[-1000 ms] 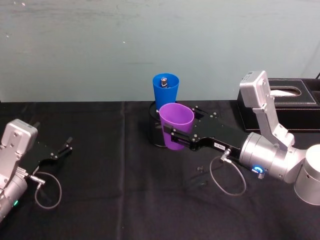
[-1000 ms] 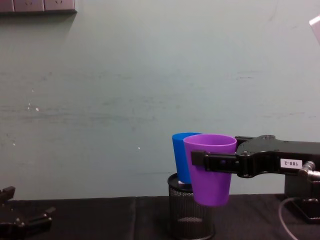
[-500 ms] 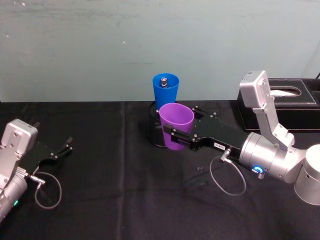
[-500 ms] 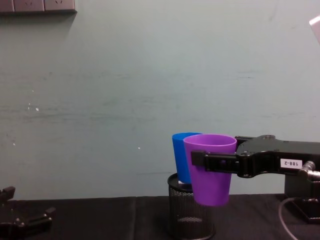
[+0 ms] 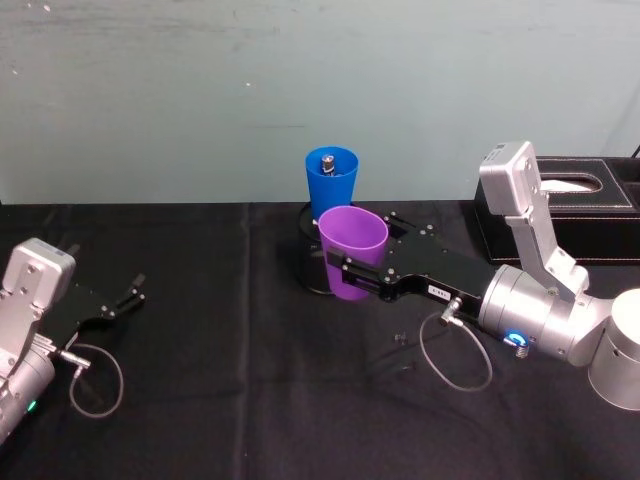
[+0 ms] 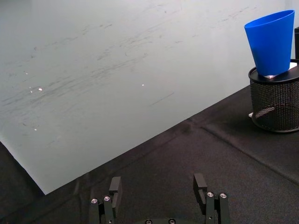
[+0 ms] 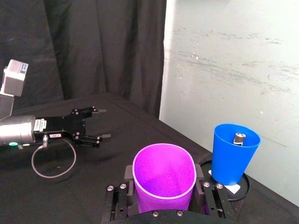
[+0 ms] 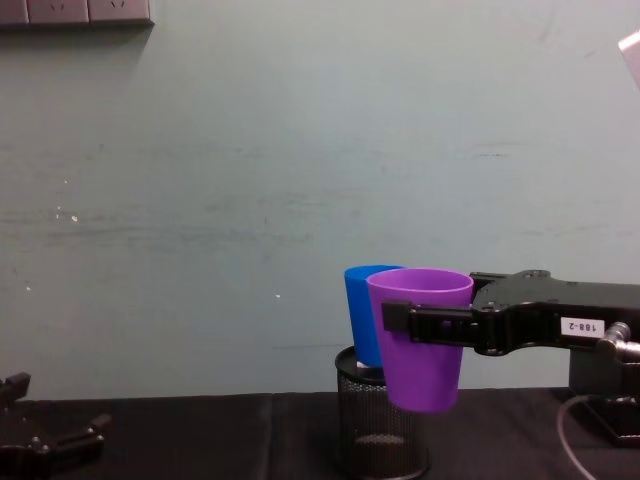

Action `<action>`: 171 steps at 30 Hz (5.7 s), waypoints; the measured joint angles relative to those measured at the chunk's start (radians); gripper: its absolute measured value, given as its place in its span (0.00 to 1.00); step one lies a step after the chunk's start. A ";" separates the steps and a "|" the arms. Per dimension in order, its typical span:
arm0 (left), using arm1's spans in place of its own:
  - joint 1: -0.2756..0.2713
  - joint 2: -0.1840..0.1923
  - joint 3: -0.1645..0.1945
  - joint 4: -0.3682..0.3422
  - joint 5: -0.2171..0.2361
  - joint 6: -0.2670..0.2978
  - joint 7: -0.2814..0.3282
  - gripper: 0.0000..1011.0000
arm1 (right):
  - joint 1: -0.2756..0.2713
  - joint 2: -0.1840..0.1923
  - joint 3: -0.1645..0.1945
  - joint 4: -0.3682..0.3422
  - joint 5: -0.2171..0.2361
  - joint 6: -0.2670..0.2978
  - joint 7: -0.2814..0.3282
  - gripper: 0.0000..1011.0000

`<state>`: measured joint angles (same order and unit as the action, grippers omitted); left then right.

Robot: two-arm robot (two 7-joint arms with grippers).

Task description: Pick up one cup with a gripper and tap it against the other cup.

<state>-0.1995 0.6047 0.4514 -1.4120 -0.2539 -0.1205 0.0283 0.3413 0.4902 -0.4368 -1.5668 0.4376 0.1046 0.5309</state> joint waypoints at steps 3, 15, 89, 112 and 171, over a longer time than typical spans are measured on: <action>0.000 0.000 0.000 0.000 0.000 0.000 0.000 0.99 | 0.000 0.000 0.000 0.000 0.000 0.000 0.000 0.71; 0.000 0.000 0.000 0.000 0.000 0.000 0.000 0.99 | 0.001 0.001 -0.001 0.000 0.001 0.000 0.000 0.71; 0.000 0.000 0.000 0.000 0.000 0.000 0.000 0.99 | 0.255 -0.205 -0.013 0.385 -0.029 -0.013 -0.040 0.71; 0.000 0.000 0.000 0.000 0.000 0.000 0.000 0.99 | 0.254 -0.205 -0.014 0.384 -0.031 -0.013 -0.041 0.71; 0.000 0.000 0.000 0.000 0.000 0.000 0.000 0.99 | 0.254 -0.205 -0.014 0.384 -0.031 -0.013 -0.043 0.71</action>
<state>-0.1995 0.6047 0.4514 -1.4120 -0.2539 -0.1206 0.0283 0.5952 0.2850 -0.4505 -1.1825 0.4062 0.0913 0.4883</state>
